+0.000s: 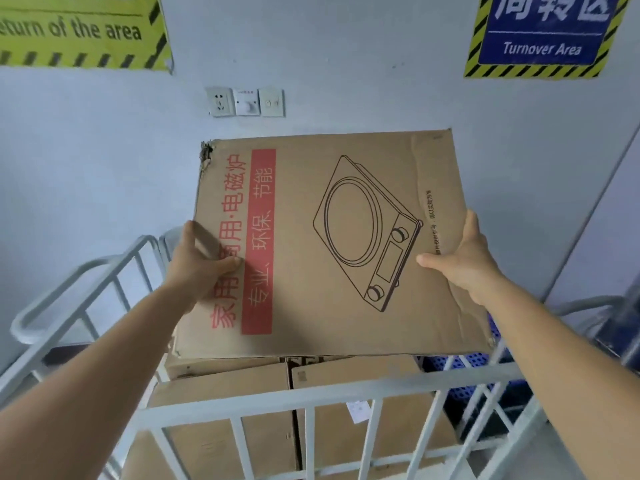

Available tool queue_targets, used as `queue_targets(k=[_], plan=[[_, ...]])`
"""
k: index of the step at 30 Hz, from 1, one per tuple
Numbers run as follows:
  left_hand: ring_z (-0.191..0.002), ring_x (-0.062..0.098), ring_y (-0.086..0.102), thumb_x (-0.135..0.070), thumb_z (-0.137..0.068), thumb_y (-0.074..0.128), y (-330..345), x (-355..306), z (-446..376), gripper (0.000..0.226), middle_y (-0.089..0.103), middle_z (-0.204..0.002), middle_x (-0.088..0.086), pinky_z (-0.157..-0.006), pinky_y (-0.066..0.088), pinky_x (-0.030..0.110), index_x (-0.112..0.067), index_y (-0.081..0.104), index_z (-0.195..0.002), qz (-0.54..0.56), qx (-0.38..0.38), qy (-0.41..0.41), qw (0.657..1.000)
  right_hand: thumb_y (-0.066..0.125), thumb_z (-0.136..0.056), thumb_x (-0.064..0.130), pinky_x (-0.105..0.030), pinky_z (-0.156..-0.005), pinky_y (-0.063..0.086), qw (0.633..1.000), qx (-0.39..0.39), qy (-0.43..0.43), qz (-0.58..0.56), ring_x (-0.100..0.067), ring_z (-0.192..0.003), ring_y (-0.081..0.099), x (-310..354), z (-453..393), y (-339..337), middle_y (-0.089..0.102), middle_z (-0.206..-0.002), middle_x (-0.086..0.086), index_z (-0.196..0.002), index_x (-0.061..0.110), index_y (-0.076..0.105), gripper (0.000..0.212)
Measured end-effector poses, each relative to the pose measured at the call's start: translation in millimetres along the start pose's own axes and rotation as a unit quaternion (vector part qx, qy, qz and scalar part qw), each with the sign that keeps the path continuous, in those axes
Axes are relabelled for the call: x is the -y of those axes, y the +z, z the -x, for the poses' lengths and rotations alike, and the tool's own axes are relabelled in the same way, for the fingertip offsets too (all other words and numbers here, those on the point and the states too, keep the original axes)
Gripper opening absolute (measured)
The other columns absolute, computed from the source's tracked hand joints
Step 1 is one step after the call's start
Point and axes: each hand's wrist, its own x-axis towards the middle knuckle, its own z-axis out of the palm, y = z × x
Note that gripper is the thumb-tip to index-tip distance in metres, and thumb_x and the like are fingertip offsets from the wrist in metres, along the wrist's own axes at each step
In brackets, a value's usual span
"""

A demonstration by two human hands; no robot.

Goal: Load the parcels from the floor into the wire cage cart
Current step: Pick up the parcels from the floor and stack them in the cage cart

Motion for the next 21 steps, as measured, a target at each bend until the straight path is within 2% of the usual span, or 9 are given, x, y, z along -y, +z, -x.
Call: queue_targets(k=[3, 5, 8, 10, 13, 15, 18, 19, 21], plan=[[-0.082, 0.028, 0.066, -0.019, -0.077, 0.078, 6.9, 12.2, -36.3, 0.081, 0.061, -0.102, 0.008, -0.064, 0.056, 0.042, -0.031, 0.026, -0.139, -0.017, -0.017, -0.023, 0.999, 0.084, -0.074, 0.023, -0.050, -0.108, 0.035, 0.999, 0.032, -0.006, -0.003, -0.031, -0.139, 0.033, -3.2, -48.0, 38.1, 0.019, -0.158, -0.006, -0.153, 0.037, -0.003, 0.119], [-0.080, 0.028, 0.067, -0.021, -0.077, 0.079, 13.5, 21.5, -61.2, 0.073, 0.063, -0.100, 0.009, -0.065, 0.057, 0.044, -0.028, 0.031, -0.131, -0.038, -0.029, -0.038, 0.998, 0.084, -0.073, 0.021, -0.050, -0.110, 0.034, 0.999, 0.054, -0.005, -0.008, -0.031, -0.140, 0.032, -8.2, -79.2, 63.9, 0.020, -0.158, -0.006, -0.153, 0.036, -0.002, 0.119], [-0.077, 0.024, 0.066, -0.024, -0.076, 0.080, 23.8, 39.3, -92.9, 0.073, 0.063, -0.097, 0.006, -0.058, 0.054, 0.035, -0.027, 0.032, -0.130, -0.066, -0.044, -0.072, 0.994, 0.084, -0.072, 0.019, -0.048, -0.112, 0.030, 0.994, 0.106, 0.020, -0.014, -0.029, -0.142, 0.029, -19.7, -118.0, 102.7, 0.019, -0.159, -0.005, -0.154, 0.034, 0.000, 0.119], [-0.075, 0.023, 0.067, -0.025, -0.076, 0.081, 29.2, 55.9, -110.4, 0.072, 0.063, -0.096, 0.006, -0.055, 0.053, 0.034, -0.026, 0.033, -0.129, -0.081, -0.051, -0.095, 0.991, 0.086, -0.069, 0.020, -0.051, -0.110, 0.034, 0.990, 0.137, 0.029, -0.012, -0.030, -0.139, 0.034, -25.4, -139.8, 129.4, 0.025, -0.156, -0.006, -0.153, 0.034, 0.006, 0.117], [-0.076, 0.025, 0.068, -0.027, -0.073, 0.082, 29.2, 87.1, -133.5, 0.067, 0.064, -0.098, 0.008, -0.063, 0.058, 0.042, -0.025, 0.036, -0.121, -0.113, -0.060, -0.129, 0.983, 0.085, -0.071, 0.020, -0.049, -0.110, 0.034, 0.984, 0.173, 0.046, 0.014, -0.030, -0.140, 0.032, -30.0, -161.9, 169.8, 0.022, -0.157, -0.006, -0.154, 0.032, 0.001, 0.118], [-0.078, 0.027, 0.068, -0.027, -0.073, 0.082, 25.6, 107.8, -145.7, 0.070, 0.063, -0.101, 0.010, -0.065, 0.059, 0.046, -0.024, 0.035, -0.124, -0.124, -0.060, -0.152, 0.979, 0.085, -0.071, 0.022, -0.048, -0.111, 0.033, 0.979, 0.194, 0.061, 0.030, -0.031, -0.141, 0.030, -30.3, -168.6, 197.3, 0.019, -0.158, -0.005, -0.155, 0.032, -0.004, 0.122], [-0.078, 0.028, 0.068, -0.025, -0.074, 0.082, 15.4, 134.8, -163.3, 0.078, 0.062, -0.099, 0.010, -0.067, 0.059, 0.046, -0.023, 0.032, -0.133, -0.134, -0.063, -0.178, 0.973, 0.084, -0.056, 0.046, -0.052, -0.108, 0.036, 0.971, 0.213, 0.063, 0.085, -0.035, -0.137, 0.035, -30.9, -179.1, 238.0, 0.025, -0.156, -0.003, -0.150, 0.040, -0.008, 0.131], [-0.078, 0.028, 0.068, -0.024, -0.074, 0.082, 11.3, 143.8, -169.9, 0.079, 0.062, -0.099, 0.009, -0.066, 0.058, 0.045, -0.022, 0.031, -0.135, -0.135, -0.062, -0.187, 0.971, 0.084, -0.056, 0.045, -0.051, -0.109, 0.035, 0.969, 0.220, 0.068, 0.090, -0.034, -0.138, 0.034, -30.4, -182.8, 251.5, 0.025, -0.156, -0.003, -0.151, 0.038, -0.008, 0.133], [-0.078, 0.027, 0.068, -0.025, -0.074, 0.082, 2.3, 162.2, -185.0, 0.084, 0.061, -0.101, 0.010, -0.061, 0.057, 0.041, -0.023, 0.028, -0.139, -0.137, -0.055, -0.207, 0.967, 0.086, -0.067, 0.029, -0.045, -0.113, 0.031, 0.966, 0.234, 0.082, 0.075, -0.030, -0.141, 0.030, -26.4, -186.2, 277.1, 0.023, -0.158, -0.006, -0.155, 0.029, -0.006, 0.127]])
